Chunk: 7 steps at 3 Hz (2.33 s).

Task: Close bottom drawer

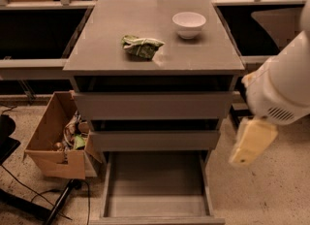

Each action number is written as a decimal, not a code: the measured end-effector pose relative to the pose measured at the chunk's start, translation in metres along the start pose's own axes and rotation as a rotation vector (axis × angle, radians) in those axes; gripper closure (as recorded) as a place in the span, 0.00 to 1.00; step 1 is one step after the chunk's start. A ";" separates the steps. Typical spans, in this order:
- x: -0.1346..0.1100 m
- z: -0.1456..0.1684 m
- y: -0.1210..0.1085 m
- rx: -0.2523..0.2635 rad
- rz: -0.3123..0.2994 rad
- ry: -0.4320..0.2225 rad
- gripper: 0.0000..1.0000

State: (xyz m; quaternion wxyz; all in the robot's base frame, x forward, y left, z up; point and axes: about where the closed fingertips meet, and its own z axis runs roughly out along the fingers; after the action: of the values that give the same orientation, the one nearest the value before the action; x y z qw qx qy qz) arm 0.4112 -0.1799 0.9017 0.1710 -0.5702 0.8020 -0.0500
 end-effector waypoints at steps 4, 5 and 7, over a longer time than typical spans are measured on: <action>0.020 0.233 0.141 -0.107 0.066 0.054 0.00; 0.020 0.232 0.141 -0.107 0.065 0.054 0.00; 0.053 0.337 0.195 -0.220 0.053 0.095 0.00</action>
Offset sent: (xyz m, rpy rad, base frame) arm -0.0729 0.0589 -0.3460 -0.0321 0.2148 -0.0243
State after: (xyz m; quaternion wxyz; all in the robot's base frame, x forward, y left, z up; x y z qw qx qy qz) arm 0.3323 -0.1236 0.5205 0.0704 -0.5611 0.8246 0.0158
